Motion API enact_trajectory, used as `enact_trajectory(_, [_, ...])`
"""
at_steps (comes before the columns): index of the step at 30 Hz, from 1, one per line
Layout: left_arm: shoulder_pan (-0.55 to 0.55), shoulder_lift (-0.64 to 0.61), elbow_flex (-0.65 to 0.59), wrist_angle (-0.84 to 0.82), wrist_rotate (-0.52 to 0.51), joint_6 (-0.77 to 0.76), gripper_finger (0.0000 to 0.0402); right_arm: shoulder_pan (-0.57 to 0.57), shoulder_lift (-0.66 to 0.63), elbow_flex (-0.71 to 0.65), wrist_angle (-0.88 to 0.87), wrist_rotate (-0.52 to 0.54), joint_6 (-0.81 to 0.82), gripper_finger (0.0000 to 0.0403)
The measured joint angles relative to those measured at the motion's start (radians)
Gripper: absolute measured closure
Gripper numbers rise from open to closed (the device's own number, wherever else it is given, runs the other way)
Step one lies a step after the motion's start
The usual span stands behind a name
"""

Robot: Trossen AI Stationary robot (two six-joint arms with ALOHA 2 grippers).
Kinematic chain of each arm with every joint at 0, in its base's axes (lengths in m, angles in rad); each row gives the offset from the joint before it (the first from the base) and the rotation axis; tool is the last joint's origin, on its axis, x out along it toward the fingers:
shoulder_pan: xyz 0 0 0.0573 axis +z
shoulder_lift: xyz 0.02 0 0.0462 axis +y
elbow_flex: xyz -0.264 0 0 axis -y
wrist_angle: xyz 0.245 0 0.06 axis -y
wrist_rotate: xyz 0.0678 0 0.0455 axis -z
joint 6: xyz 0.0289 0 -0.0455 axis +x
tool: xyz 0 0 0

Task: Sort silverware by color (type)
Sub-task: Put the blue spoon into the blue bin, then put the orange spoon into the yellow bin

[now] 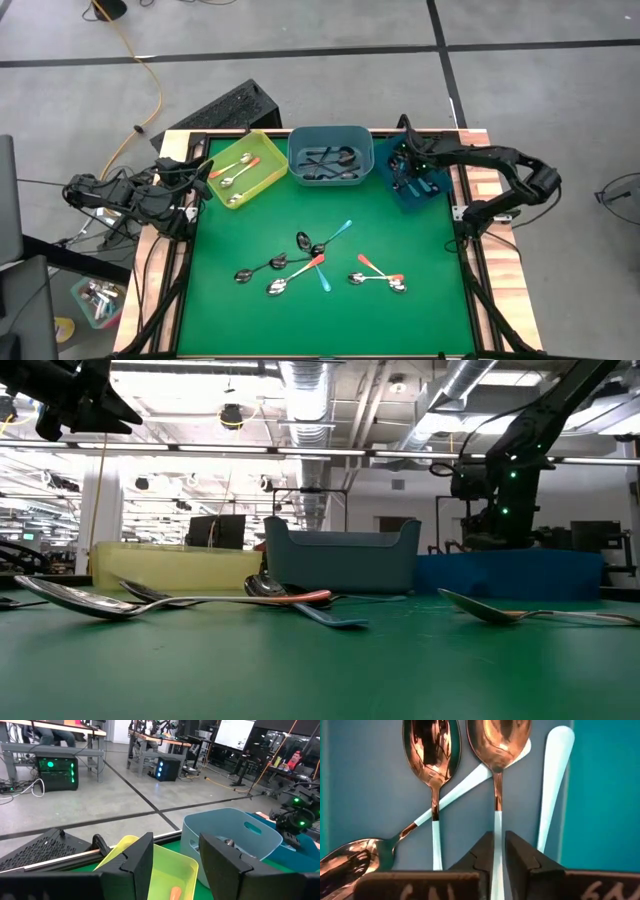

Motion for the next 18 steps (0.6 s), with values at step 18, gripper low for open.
enact_trajectory(18, [0.0, 0.0, 0.0, 0.0, 0.002, 0.012, 0.0258, 0.002, -0.001, 0.332, -0.289, -0.025, -0.067, 0.024])
